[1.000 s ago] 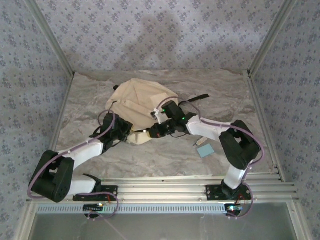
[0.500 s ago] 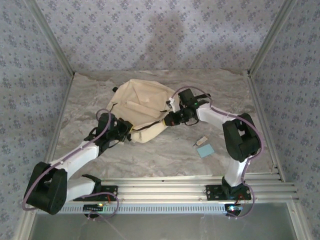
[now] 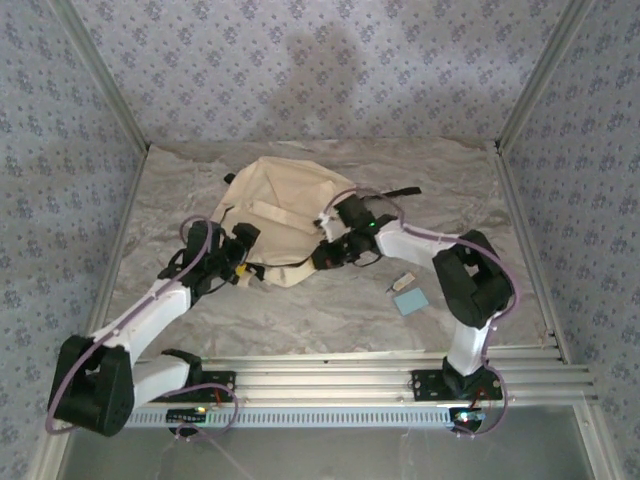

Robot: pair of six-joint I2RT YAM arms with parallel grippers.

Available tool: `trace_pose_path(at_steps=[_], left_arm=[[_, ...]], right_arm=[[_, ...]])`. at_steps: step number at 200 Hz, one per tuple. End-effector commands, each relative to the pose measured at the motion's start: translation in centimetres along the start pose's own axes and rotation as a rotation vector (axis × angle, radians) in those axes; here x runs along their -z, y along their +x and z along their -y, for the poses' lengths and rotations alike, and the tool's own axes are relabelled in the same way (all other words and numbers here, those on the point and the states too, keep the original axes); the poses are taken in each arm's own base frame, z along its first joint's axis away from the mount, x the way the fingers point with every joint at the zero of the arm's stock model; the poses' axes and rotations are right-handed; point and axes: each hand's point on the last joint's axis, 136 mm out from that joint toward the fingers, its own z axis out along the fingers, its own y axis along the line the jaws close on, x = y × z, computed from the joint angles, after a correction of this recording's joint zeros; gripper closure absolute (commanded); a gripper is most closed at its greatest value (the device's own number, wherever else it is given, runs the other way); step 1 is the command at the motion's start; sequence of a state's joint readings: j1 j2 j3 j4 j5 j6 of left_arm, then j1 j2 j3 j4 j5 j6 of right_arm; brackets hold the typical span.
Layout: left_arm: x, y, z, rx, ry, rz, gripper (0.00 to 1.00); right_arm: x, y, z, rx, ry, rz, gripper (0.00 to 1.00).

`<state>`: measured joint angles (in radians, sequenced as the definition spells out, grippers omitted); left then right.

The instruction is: Pack the student bag

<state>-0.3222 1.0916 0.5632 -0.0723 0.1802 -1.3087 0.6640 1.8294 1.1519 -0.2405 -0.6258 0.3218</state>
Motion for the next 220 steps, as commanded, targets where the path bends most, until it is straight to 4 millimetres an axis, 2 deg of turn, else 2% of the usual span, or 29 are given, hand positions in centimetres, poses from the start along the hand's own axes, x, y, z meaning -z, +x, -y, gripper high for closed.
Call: trace_pose_path(at_steps=[1, 6, 23, 39, 56, 72, 97, 119, 154, 172, 181, 196, 209, 213, 220], left_arm=[[2.6, -0.3, 0.1, 0.084, 0.003, 0.066, 0.0], [3.1, -0.3, 0.0, 0.102, 0.008, 0.076, 0.0], [4.1, 0.1, -0.9, 0.172, 0.025, 0.09, 0.0], [4.2, 0.6, -1.6, 0.221, 0.04, 0.089, 0.0], [3.9, 0.7, -2.3, 0.243, 0.034, 0.093, 0.0], [3.3, 0.7, -2.8, 0.25, 0.024, 0.096, 0.0], [2.2, 0.5, -2.9, 0.256, 0.017, 0.104, 0.01], [1.1, 0.0, -2.2, 0.254, 0.038, 0.118, 0.05], [-0.6, -2.2, -1.9, 0.236, 0.032, 0.187, 0.15], [-1.9, -2.5, -1.8, 0.237, 0.037, 0.189, 0.25], [-2.6, -2.6, -1.6, 0.235, 0.04, 0.185, 0.35], [-3.5, -2.7, -1.4, 0.226, 0.039, 0.179, 0.59], [-3.9, -2.8, -1.1, 0.207, 0.04, 0.176, 0.88], [-3.9, -2.8, -1.1, 0.202, 0.039, 0.174, 1.0], [-3.9, -2.8, -1.1, 0.195, 0.03, 0.172, 1.0]], right_arm=[[-3.6, -1.0, -2.0, -0.025, -0.069, 0.02, 1.0], [-4.0, -2.2, -2.9, -0.013, -0.092, 0.042, 1.0], [-5.7, -3.3, -4.3, 0.004, -0.133, 0.052, 1.0], [-6.7, -4.4, -5.8, 0.029, -0.169, 0.05, 1.0], [-6.9, -5.4, -7.7, 0.065, -0.202, 0.054, 1.0], [-6.5, -5.8, -8.5, 0.081, -0.218, 0.06, 1.0], [-5.7, -5.4, -9.6, 0.08, -0.261, 0.058, 1.0], [-5.4, -4.3, -10.1, 0.083, -0.267, 0.045, 1.0], [-4.9, -2.6, -10.0, 0.071, -0.259, 0.031, 1.0], [-4.6, -2.2, -10.1, 0.07, -0.265, 0.029, 1.0], [-4.4, -2.1, -10.4, 0.074, -0.269, 0.03, 1.0], [-4.3, -1.9, -10.3, 0.076, -0.269, 0.026, 1.0], [-4.3, -1.7, -9.7, 0.072, -0.25, 0.025, 1.0], [-4.2, -1.8, -9.4, 0.071, -0.237, 0.028, 1.0], [-4.1, -1.8, -8.2, 0.057, -0.199, 0.027, 1.0]])
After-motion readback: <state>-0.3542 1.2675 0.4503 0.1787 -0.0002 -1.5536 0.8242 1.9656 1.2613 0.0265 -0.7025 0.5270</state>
